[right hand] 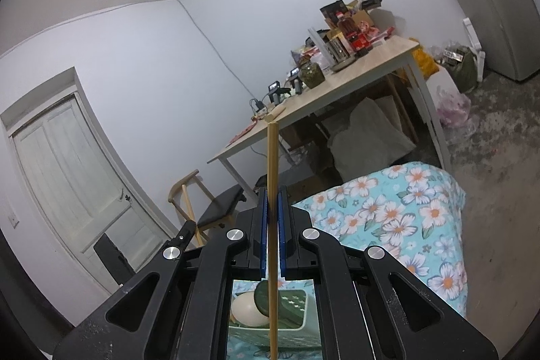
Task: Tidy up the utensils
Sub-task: 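Lower the left gripper's chopstick into the holder and open the left gripper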
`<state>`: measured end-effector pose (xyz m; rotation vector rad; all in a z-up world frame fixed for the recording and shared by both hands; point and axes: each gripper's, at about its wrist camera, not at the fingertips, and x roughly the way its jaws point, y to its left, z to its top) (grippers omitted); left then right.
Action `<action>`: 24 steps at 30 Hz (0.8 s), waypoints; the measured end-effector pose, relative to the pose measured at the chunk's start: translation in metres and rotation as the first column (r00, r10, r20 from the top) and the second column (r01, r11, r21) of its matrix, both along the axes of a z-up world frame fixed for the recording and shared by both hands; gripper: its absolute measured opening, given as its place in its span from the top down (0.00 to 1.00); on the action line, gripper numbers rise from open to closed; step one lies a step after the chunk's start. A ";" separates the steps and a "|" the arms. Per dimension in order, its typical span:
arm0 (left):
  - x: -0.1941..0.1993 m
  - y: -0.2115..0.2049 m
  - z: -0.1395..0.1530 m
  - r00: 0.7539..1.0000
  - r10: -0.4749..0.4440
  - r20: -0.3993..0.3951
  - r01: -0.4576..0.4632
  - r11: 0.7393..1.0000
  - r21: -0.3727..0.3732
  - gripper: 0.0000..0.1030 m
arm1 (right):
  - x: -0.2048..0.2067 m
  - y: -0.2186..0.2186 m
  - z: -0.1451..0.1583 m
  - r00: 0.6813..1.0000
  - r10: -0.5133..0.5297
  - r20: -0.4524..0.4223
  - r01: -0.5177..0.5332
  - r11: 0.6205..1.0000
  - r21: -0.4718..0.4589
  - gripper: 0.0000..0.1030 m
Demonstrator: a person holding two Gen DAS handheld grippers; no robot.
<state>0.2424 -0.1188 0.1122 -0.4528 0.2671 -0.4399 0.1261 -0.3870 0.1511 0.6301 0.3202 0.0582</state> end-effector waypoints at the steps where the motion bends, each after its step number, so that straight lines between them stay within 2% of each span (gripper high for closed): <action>1: -0.002 -0.001 -0.002 1.000 0.004 0.003 -0.004 1.000 0.010 0.95 | -0.001 -0.001 -0.001 1.000 0.000 0.000 0.000 1.000 0.003 0.96; 9: -0.013 -0.006 -0.020 1.000 0.018 -0.003 -0.018 0.998 0.057 0.95 | -0.011 -0.003 0.000 1.000 0.006 0.000 -0.006 1.000 0.010 0.96; 14: -0.027 -0.004 -0.022 1.000 -0.012 -0.014 0.013 0.997 0.073 0.95 | -0.019 -0.003 0.006 1.000 0.003 0.006 -0.003 1.000 0.002 0.96; 18: -0.043 -0.003 -0.021 0.999 -0.050 -0.016 0.052 0.992 0.117 0.94 | -0.027 0.001 0.013 1.000 0.003 0.018 -0.003 1.000 -0.002 0.96; 21: -0.053 0.004 -0.023 0.998 -0.060 -0.034 0.064 0.989 0.132 0.86 | -0.033 0.006 0.021 0.999 0.007 0.032 -0.007 1.000 -0.010 0.96; 24: -0.064 0.013 -0.024 0.997 -0.065 -0.043 0.070 0.987 0.142 0.70 | -0.039 0.015 0.029 0.999 0.016 0.045 -0.015 0.999 -0.029 0.96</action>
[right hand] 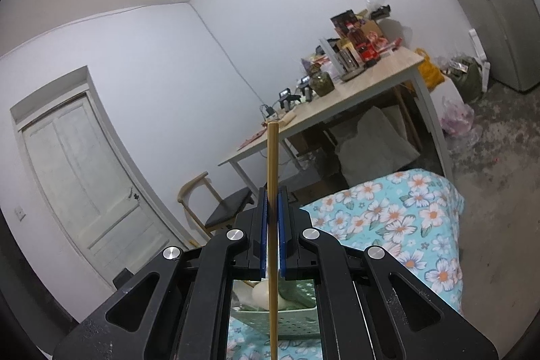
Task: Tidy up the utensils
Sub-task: 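Lower the left gripper's chopstick into the holder and open the left gripper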
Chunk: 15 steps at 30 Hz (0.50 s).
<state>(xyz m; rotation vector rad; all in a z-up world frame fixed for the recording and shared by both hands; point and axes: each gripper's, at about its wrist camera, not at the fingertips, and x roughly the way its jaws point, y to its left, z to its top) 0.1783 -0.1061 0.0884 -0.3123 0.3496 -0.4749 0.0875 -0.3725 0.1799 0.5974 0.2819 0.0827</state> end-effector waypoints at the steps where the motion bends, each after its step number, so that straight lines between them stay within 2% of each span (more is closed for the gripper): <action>1: -0.004 0.003 0.000 1.000 -0.003 -0.001 0.003 1.000 0.005 0.66 | -0.001 0.003 0.002 1.000 0.003 0.002 -0.003 1.000 -0.003 0.96; 8: -0.033 0.029 0.002 1.000 -0.017 -0.007 0.018 0.999 0.029 0.51 | -0.001 0.030 0.022 0.999 0.043 0.030 -0.042 0.998 -0.046 0.96; 15: -0.062 0.061 -0.015 0.997 -0.043 -0.059 0.049 0.994 0.097 0.37 | 0.034 0.067 0.040 0.993 0.108 0.050 -0.101 0.986 -0.133 0.96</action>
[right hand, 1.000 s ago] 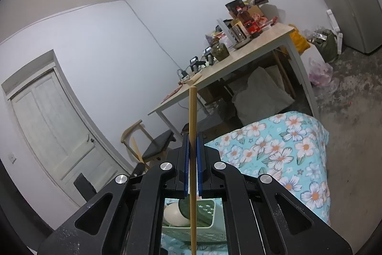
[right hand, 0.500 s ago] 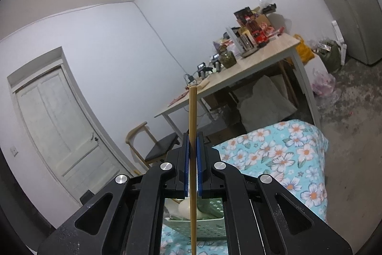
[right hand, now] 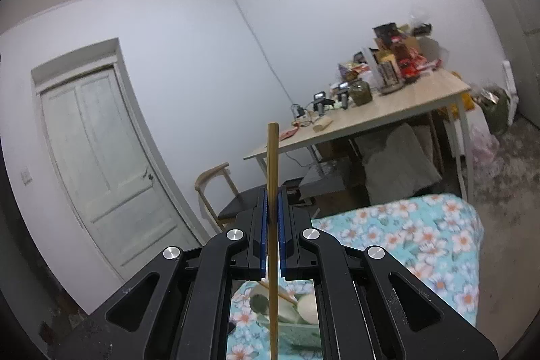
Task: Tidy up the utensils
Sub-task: 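Lower the left gripper's chopstick into the holder and open the left gripper, then lower the right gripper's chopsticks into the holder and open the right gripper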
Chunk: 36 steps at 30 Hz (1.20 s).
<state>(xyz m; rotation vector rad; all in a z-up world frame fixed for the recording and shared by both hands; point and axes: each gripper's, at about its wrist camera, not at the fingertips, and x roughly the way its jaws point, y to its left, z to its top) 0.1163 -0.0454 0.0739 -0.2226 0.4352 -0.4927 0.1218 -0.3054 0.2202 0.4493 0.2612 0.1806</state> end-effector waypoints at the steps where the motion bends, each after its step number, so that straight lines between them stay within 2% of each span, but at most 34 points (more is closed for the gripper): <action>1: -0.002 0.005 -0.003 1.000 0.000 -0.003 0.000 1.000 0.008 0.35 | 0.005 0.004 0.002 1.000 0.007 0.003 -0.007 1.000 -0.009 0.96; 7: -0.014 0.036 -0.018 0.999 0.026 -0.028 -0.025 0.999 0.046 0.32 | 0.043 0.019 0.006 1.000 0.015 0.021 -0.014 0.998 -0.060 0.96; 17: -0.008 0.064 -0.026 0.996 0.070 -0.049 -0.069 0.997 0.026 0.32 | 0.082 0.047 -0.019 0.999 0.034 0.014 -0.031 0.985 -0.169 0.96; 20: -0.007 0.067 -0.027 0.996 0.076 -0.048 -0.074 0.997 0.025 0.32 | 0.087 0.060 -0.031 0.999 0.045 0.004 -0.043 0.970 -0.238 0.96; 24: -0.003 0.067 -0.031 0.995 0.079 -0.061 -0.078 0.997 0.019 0.32 | 0.087 0.082 -0.050 0.998 0.068 -0.009 -0.066 0.930 -0.361 0.96; 30: 0.001 0.065 -0.032 0.995 0.075 -0.071 -0.073 0.997 0.020 0.32 | 0.082 0.102 -0.079 0.994 0.090 -0.064 -0.110 0.872 -0.478 0.96; 32: 0.001 0.064 -0.033 0.995 0.071 -0.073 -0.070 0.997 0.020 0.32 | 0.078 0.105 -0.087 0.992 0.094 -0.087 -0.124 0.863 -0.490 0.95; 35: 0.002 0.065 -0.033 0.995 0.069 -0.075 -0.068 0.997 0.021 0.32 | 0.070 0.102 -0.095 0.989 0.088 -0.115 -0.133 0.868 -0.479 0.79; 36: 0.001 0.065 -0.033 0.995 0.069 -0.077 -0.067 0.998 0.020 0.32 | 0.066 0.099 -0.095 0.990 0.083 -0.118 -0.129 0.874 -0.469 0.68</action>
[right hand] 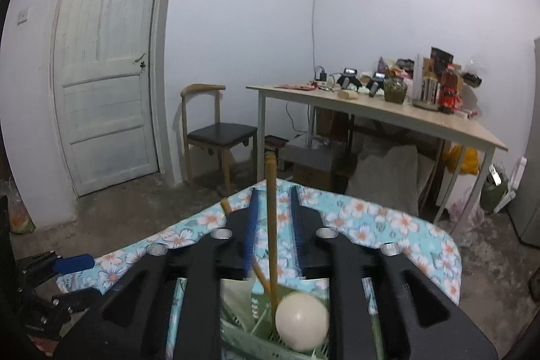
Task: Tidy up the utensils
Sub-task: 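Lower the right gripper's chopsticks into the holder and open the right gripper, then return both grippers to the remaining chopsticks and close the left gripper on them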
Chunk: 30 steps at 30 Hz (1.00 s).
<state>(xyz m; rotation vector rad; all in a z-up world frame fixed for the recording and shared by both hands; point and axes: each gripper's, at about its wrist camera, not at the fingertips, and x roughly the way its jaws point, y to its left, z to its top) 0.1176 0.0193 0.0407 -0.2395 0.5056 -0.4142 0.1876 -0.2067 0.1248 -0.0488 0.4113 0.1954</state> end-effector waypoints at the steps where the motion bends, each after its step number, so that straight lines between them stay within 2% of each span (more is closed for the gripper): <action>1: 0.000 0.000 0.000 1.000 -0.001 -0.001 0.001 1.000 -0.001 0.32 | -0.005 -0.004 0.001 1.000 -0.007 0.000 0.007 1.000 0.013 0.61; 6: -0.001 -0.001 -0.001 1.000 -0.007 -0.011 0.007 1.000 -0.003 0.32 | -0.027 -0.025 0.011 0.999 -0.051 -0.003 0.051 0.993 0.109 0.43; 11: -0.002 -0.005 -0.005 0.999 -0.028 -0.024 0.028 1.000 -0.005 0.31 | -0.054 -0.043 0.014 0.996 -0.076 -0.052 0.085 0.975 0.207 0.25; 15: -0.004 -0.008 -0.007 0.998 -0.050 -0.032 0.050 0.999 -0.007 0.31 | -0.078 -0.053 -0.001 0.982 -0.105 -0.160 0.146 0.952 0.270 0.13; 18: -0.003 -0.010 -0.011 0.997 -0.066 -0.044 0.066 0.998 0.000 0.31 | -0.093 -0.063 -0.025 0.951 -0.137 -0.279 0.227 0.918 0.326 0.13; 20: -0.002 -0.013 -0.016 0.995 -0.077 -0.060 0.077 0.997 0.008 0.31 | -0.102 -0.068 -0.042 0.930 -0.148 -0.337 0.274 0.890 0.365 0.13; 23: 0.001 -0.016 -0.022 0.992 -0.093 -0.085 0.095 0.995 0.021 0.31 | -0.119 -0.075 -0.078 0.880 -0.153 -0.449 0.362 0.828 0.428 0.13; 25: 0.002 -0.017 -0.027 0.990 -0.104 -0.100 0.108 0.994 0.031 0.31 | -0.132 -0.081 -0.107 0.837 -0.139 -0.529 0.431 0.762 0.483 0.15; 28: 0.003 -0.019 -0.035 0.985 -0.121 -0.120 0.128 0.990 0.051 0.31 | -0.141 -0.084 -0.145 0.780 -0.101 -0.617 0.522 0.649 0.554 0.29; 30: 0.002 -0.022 -0.042 0.979 -0.147 -0.140 0.158 0.985 0.071 0.31 | -0.144 -0.085 -0.163 0.751 -0.082 -0.655 0.563 0.597 0.571 0.39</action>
